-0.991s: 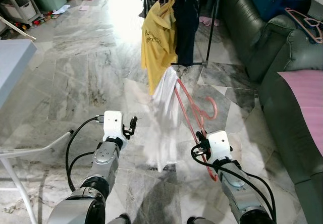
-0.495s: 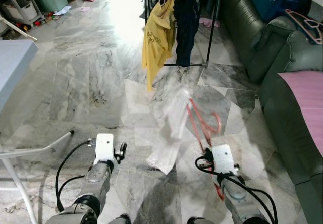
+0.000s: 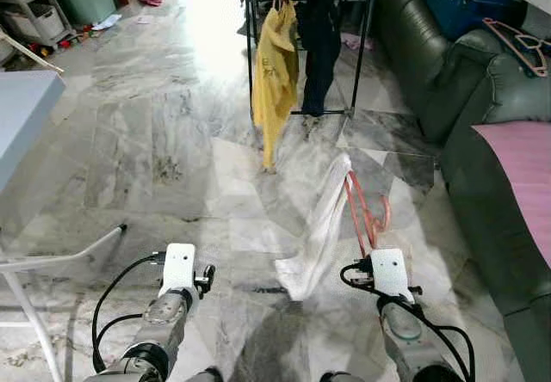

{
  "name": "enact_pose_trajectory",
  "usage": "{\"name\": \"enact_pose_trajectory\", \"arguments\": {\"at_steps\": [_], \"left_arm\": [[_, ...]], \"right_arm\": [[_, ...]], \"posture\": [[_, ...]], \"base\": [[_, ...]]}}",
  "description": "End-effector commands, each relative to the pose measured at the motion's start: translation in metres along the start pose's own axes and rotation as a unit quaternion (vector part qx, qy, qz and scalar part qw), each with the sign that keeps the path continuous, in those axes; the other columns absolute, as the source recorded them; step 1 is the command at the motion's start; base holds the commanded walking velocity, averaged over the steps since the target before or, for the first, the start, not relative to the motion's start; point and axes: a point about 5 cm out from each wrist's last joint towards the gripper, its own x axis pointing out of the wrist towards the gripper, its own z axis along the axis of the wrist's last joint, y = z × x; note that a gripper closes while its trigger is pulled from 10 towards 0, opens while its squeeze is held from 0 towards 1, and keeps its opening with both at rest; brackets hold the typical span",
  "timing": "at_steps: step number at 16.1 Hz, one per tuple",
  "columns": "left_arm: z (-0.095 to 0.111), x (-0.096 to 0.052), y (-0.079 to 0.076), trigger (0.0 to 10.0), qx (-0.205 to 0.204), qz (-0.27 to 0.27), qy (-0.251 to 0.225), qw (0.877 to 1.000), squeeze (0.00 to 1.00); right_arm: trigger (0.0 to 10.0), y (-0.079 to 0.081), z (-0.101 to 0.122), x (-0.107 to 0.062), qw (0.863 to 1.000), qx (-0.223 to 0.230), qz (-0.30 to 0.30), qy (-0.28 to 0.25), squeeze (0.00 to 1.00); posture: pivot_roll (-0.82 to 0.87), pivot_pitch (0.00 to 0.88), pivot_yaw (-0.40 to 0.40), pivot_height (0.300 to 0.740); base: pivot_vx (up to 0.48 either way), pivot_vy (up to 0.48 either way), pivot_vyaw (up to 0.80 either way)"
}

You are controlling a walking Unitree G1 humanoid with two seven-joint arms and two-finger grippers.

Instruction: Hang hanger

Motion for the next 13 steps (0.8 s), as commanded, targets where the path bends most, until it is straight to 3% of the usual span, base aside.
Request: {"name": "enact_pose_trajectory", "arguments": {"at_steps": [1,3,5,7,9,13], "left_arm": [[-0.002,0.000,0.001,10.0,0.004,0.000,0.011,1.000,0.00],[0.006,0.002,-0.008,10.0,0.019,-0.031,-0.009,0.999,0.00],[0.012,0.003,-0.012,10.0,0.039,-0.051,-0.024,0.998,0.00],[0.015,0.003,-0.011,10.0,0.061,-0.061,-0.030,0.996,0.00],[0.015,0.003,-0.003,10.0,0.054,-0.043,-0.024,0.997,0.00],[0.015,0.004,-0.003,10.0,0.046,-0.038,-0.024,0.998,0.00]], "right_arm": [[10.0,0.001,0.003,0.000,1.000,0.001,0.006,-0.013,0.00],[10.0,0.014,0.010,0.000,0.995,-0.028,0.083,-0.039,0.00],[10.0,0.017,0.014,-0.001,0.990,-0.034,0.122,-0.058,0.00],[10.0,0.014,0.018,0.000,0.987,-0.045,0.135,-0.074,0.00],[10.0,0.014,0.020,0.000,0.985,-0.042,0.145,-0.081,0.00],[10.0,0.022,0.019,-0.003,0.984,-0.038,0.154,-0.084,0.00]], "posture": [[-0.21,0.080,0.033,0.740],[-0.21,0.088,0.035,0.740],[-0.21,0.093,0.037,0.740],[-0.21,0.102,0.042,0.740],[-0.21,0.106,0.046,0.740],[-0.21,0.108,0.051,0.740]], "base": [[0.000,0.000,0.00],[0.000,0.000,0.00],[0.000,0.000,0.00],[0.000,0.000,0.00],[0.000,0.000,0.00],[0.000,0.000,0.00]]}}
